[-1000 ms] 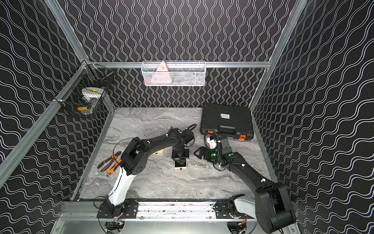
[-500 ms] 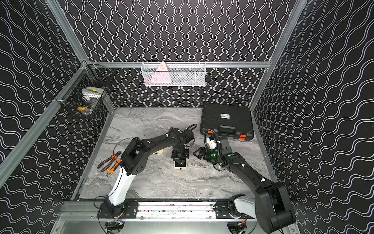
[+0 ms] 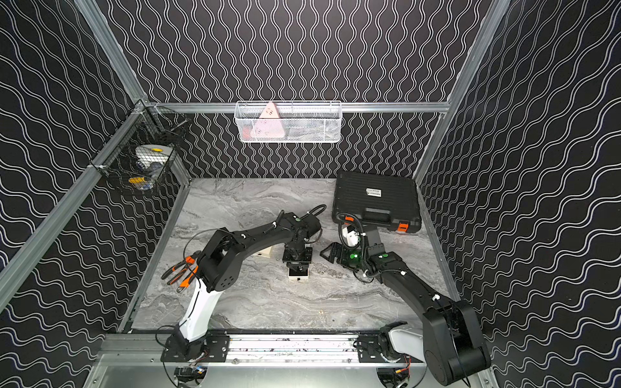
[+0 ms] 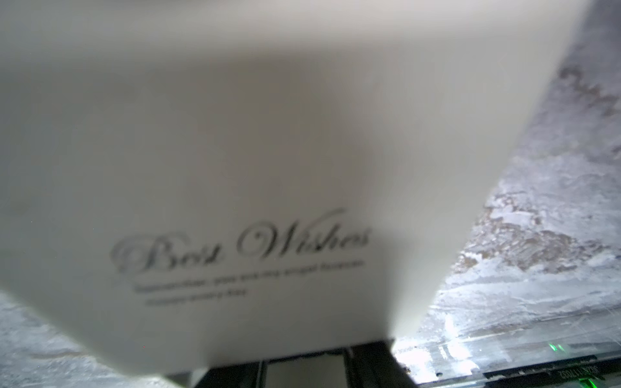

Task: Place the earrings into the drawer-style jewelry box
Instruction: Insert the earring into the inner lining.

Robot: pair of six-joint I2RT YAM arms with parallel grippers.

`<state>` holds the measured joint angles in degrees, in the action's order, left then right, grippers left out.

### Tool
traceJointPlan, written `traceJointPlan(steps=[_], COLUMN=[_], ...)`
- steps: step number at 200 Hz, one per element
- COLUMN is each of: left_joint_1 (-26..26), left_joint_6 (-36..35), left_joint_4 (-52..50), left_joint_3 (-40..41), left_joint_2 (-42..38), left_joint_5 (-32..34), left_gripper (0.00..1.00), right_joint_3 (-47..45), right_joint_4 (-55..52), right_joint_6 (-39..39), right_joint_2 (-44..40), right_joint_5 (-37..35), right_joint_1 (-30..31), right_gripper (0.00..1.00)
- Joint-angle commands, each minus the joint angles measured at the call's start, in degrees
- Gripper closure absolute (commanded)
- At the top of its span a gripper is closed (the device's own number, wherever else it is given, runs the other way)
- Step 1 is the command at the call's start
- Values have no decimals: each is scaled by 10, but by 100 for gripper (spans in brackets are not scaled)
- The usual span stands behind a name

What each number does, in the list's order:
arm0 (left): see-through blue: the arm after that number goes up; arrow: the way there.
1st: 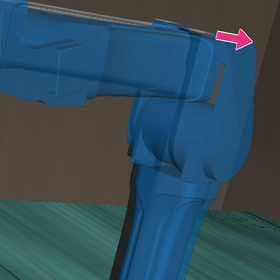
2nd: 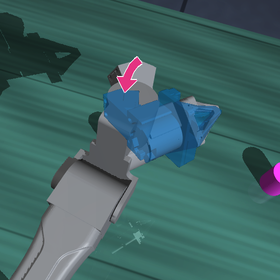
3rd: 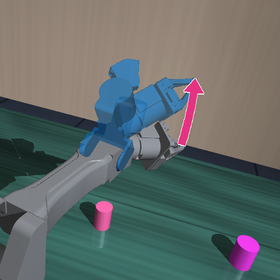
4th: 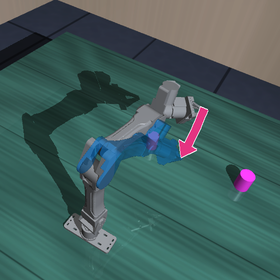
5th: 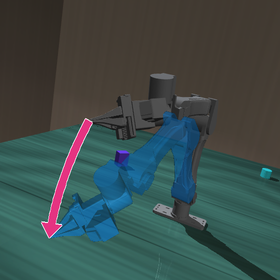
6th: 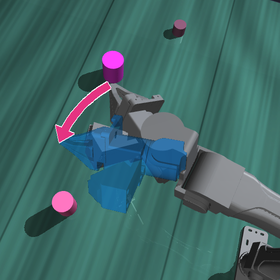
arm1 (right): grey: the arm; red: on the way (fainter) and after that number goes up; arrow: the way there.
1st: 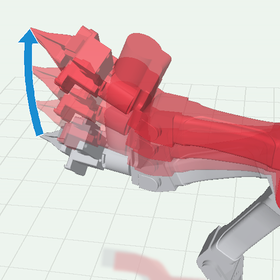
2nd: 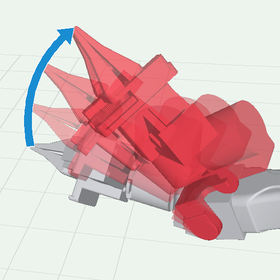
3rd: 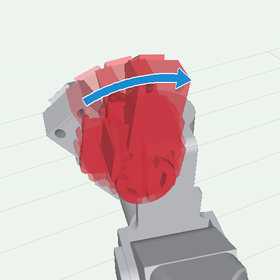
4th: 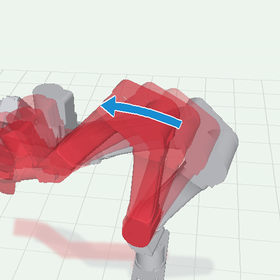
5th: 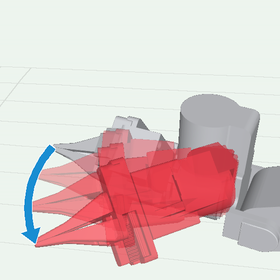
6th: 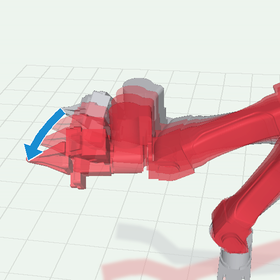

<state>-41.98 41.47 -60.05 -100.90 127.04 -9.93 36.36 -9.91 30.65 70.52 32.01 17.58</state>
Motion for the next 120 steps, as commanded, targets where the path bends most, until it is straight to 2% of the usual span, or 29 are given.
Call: traceJointPlan(steps=[1, 22, 30, 42, 61, 120], left_joint_1=[0, -1, -1, -2, -2, -3], left_joint_6=[-3, -3, -2, -1, 0, 3], left_joint_4=[3, 4, 3, 5, 7, 30], left_joint_3=[2, 3, 4, 8, 16, 33], left_joint_2=[-10, -22, -27, -35, -46, -68], left_joint_5=[18, 15, 17, 17, 18, 5], left_gripper=[59, 58, 52, 50, 40, 38], right_joint_3=[4, 5, 6, 6, 7, 11], right_joint_4=[18, 20, 22, 24, 26, 24], right_joint_6=[5, 5, 4, 4, 3, -3], right_joint_2=[1, 3, 5, 7, 9, 15], right_joint_5=[5, 8, 11, 14, 18, 25], right_joint_1=[0, 0, 0, 0, 0, 0], right_gripper=[7, 6, 6, 6, 6, 7])
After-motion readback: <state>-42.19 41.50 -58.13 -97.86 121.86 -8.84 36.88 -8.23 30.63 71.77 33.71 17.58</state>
